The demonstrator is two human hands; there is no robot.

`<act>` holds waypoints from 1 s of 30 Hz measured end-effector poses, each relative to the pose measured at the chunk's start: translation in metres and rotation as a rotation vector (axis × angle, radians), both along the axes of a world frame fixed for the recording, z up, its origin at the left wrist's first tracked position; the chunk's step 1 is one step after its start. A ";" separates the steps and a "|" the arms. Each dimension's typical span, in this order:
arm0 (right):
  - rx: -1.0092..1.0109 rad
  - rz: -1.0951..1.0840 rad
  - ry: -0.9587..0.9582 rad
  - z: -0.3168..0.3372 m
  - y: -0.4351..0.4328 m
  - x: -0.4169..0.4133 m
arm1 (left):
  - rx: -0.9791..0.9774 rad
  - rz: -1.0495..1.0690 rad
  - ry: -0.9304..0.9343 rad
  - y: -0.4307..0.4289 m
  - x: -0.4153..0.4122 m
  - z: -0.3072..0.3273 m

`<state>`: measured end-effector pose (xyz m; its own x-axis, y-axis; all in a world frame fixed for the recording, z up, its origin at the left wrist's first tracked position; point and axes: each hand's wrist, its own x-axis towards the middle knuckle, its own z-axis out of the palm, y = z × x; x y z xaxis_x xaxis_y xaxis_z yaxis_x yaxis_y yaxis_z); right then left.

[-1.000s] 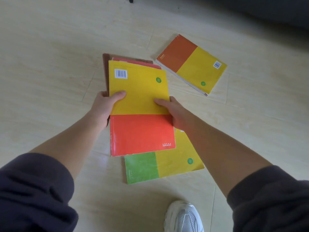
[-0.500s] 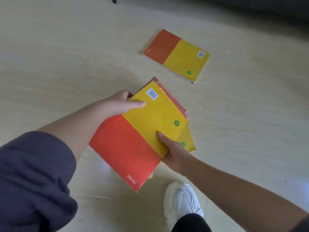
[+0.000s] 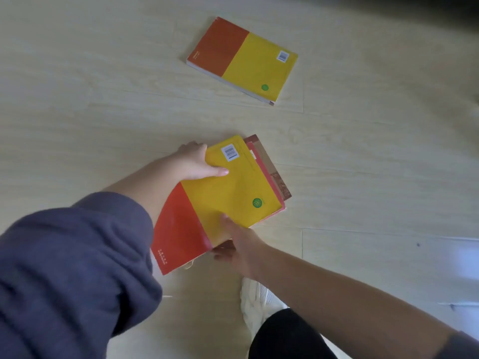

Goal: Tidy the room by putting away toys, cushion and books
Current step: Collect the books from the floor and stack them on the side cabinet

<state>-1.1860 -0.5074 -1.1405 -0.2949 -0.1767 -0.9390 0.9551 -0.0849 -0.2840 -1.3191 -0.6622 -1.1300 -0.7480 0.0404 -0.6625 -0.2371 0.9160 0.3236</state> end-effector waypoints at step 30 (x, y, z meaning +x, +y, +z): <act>-0.368 0.051 0.484 0.015 0.060 -0.093 | 0.810 0.465 0.104 0.000 -0.027 0.113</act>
<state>-1.2787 -0.4478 -1.1255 -0.6553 -0.4897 -0.5751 0.7306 -0.2176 -0.6472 -1.3457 -0.6623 -1.0174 -0.8586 0.1422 -0.4925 -0.4569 0.2235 0.8610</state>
